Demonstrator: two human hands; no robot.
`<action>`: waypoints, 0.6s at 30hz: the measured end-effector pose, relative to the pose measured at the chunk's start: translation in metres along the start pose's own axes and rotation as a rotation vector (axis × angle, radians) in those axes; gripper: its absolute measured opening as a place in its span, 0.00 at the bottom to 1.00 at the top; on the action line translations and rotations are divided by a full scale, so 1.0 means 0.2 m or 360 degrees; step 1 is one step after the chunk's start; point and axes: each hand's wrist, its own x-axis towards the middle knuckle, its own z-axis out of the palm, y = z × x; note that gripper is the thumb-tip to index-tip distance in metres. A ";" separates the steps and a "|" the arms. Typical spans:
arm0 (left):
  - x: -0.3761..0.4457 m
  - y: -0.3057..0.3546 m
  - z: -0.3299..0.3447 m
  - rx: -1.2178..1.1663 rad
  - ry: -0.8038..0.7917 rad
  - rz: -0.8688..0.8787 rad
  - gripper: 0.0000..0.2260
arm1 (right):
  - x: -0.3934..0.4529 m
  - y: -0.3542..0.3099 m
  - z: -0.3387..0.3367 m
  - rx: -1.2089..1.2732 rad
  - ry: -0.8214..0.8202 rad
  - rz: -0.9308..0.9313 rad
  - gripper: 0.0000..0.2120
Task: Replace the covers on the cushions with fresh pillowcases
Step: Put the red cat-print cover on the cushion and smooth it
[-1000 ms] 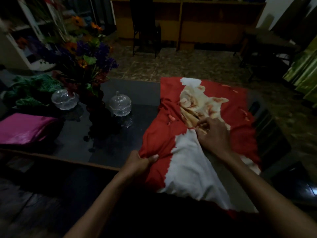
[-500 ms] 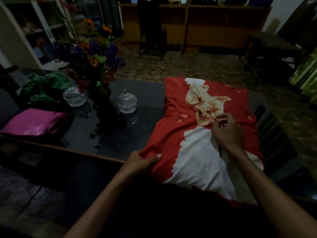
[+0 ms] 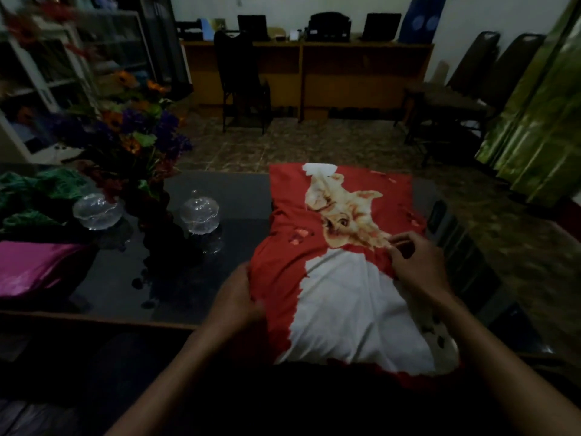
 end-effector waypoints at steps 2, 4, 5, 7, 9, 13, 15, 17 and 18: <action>0.08 0.13 0.08 -0.0060 0.0220 0.0395 0.29 | -0.03 0.10 -0.06 -0.0187 0.0061 0.0062 0.05; 0.18 0.27 0.20 -0.0018 0.0133 0.0561 0.28 | -0.06 0.17 -0.09 -0.0160 0.0054 0.0174 0.06; 0.21 0.35 0.27 0.0020 0.0029 0.0578 0.26 | -0.08 0.20 -0.09 -0.0120 0.0045 0.0183 0.06; 0.28 0.48 0.41 0.0224 -0.0160 0.0588 0.26 | -0.09 0.24 -0.11 -0.0077 0.0063 0.0140 0.05; 0.34 0.53 0.52 0.0444 -0.0261 0.0537 0.27 | -0.09 0.26 -0.11 -0.0110 0.0053 0.0157 0.06; 0.38 0.50 0.61 0.0575 -0.0184 0.0484 0.27 | -0.04 0.25 -0.12 -0.0125 -0.0065 0.0215 0.04; 0.40 0.47 0.60 0.0455 0.0058 0.0630 0.19 | -0.04 0.25 -0.12 -0.0070 -0.0059 0.0208 0.07; 0.42 0.48 0.57 0.0322 0.0206 0.0716 0.14 | -0.03 0.26 -0.12 -0.0013 -0.0062 0.0223 0.06; 0.44 0.48 0.55 0.0284 0.0239 0.0728 0.13 | -0.03 0.26 -0.12 -0.0004 -0.0061 0.0227 0.06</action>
